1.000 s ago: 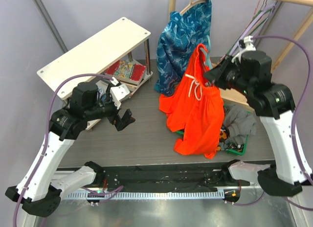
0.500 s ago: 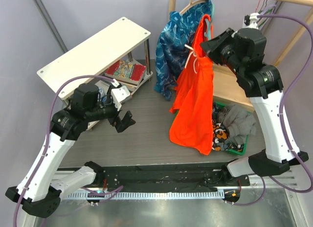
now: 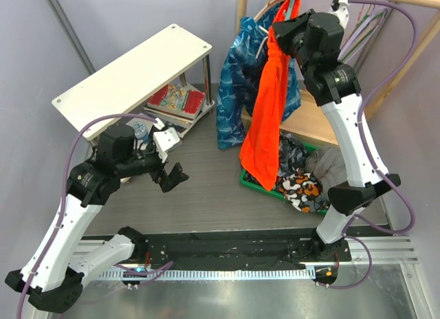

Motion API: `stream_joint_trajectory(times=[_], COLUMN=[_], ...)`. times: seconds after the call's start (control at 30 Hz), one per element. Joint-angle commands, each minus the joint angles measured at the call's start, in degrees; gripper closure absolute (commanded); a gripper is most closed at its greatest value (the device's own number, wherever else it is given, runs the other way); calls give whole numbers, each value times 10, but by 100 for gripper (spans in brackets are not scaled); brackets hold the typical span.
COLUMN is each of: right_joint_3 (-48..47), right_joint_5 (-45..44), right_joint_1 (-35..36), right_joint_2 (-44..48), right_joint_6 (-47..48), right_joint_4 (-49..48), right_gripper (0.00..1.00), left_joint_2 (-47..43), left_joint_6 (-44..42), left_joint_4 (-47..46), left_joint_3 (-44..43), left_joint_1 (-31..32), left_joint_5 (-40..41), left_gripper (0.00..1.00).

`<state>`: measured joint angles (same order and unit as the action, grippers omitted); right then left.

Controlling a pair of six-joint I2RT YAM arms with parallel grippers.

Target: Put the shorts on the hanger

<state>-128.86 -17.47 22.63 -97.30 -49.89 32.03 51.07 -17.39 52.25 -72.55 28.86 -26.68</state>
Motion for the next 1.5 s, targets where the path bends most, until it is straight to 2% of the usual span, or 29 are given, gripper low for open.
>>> stream_joint_trajectory(times=[0.0, 0.4, 0.97, 1.13, 1.23, 1.47], right_joint_3=[-59, -41, -21, 3, 18, 98], right_joint_5=[-55, -106, -47, -37, -37, 30], right_joint_1=[-1, -14, -36, -36, -36, -34], right_joint_2=[-2, -41, -98, -99, -91, -27], right_joint_6=[-9, 9, -6, -4, -1, 17], right_joint_4=[-148, -186, -243, -268, -275, -294], right_gripper=[99, 99, 99, 94, 81, 25], left_joint_2=[-15, -23, -17, -16, -12, -11], left_joint_6=[-15, 1, 39, 45, 48, 56], left_joint_4=[-18, -32, -36, -47, -52, -55], left_joint_3=[12, 17, 23, 37, 40, 44], left_joint_1=[-2, -1, -1, -1, -1, -1], left_joint_5=[-14, -17, -22, -23, -25, -28], left_gripper=[0, 0, 0, 0, 0, 0])
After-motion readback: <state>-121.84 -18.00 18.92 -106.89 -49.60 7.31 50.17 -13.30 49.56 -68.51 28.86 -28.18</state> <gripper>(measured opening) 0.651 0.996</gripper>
